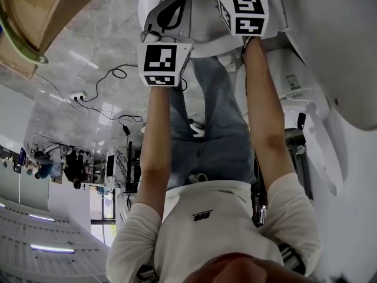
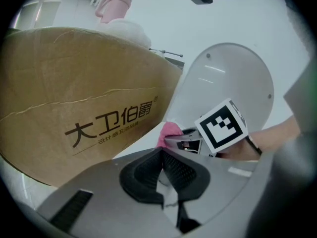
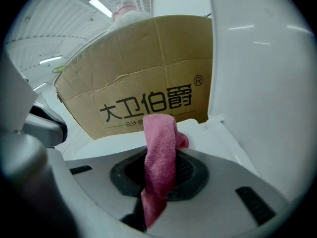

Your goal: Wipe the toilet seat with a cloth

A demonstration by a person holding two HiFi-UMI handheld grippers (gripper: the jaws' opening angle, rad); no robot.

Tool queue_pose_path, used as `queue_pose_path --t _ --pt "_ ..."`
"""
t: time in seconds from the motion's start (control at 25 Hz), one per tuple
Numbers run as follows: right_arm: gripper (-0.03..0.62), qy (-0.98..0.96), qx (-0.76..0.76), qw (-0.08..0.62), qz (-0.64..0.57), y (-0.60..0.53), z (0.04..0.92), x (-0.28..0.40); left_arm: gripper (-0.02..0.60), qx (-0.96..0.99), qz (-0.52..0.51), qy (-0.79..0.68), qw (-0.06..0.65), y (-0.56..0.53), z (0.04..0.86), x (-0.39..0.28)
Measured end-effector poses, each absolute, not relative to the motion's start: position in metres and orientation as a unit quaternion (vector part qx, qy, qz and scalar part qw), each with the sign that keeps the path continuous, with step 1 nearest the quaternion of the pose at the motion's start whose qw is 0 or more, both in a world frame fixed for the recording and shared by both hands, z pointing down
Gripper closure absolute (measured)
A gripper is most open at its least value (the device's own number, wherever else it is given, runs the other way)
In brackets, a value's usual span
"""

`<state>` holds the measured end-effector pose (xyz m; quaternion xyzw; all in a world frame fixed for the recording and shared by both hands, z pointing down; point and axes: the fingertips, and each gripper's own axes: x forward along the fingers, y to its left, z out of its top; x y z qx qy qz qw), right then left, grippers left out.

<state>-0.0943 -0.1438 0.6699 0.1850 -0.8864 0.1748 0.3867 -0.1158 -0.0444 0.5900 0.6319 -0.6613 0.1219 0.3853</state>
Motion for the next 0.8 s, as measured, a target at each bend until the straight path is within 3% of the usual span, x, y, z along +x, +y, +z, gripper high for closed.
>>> queue_pose_path --t 0.8 --pt "0.548 -0.859 0.27 0.38 0.213 -0.157 0.665 -0.01 0.571 0.68 0.138 -0.618 0.37 -0.058 0.576 -0.058"
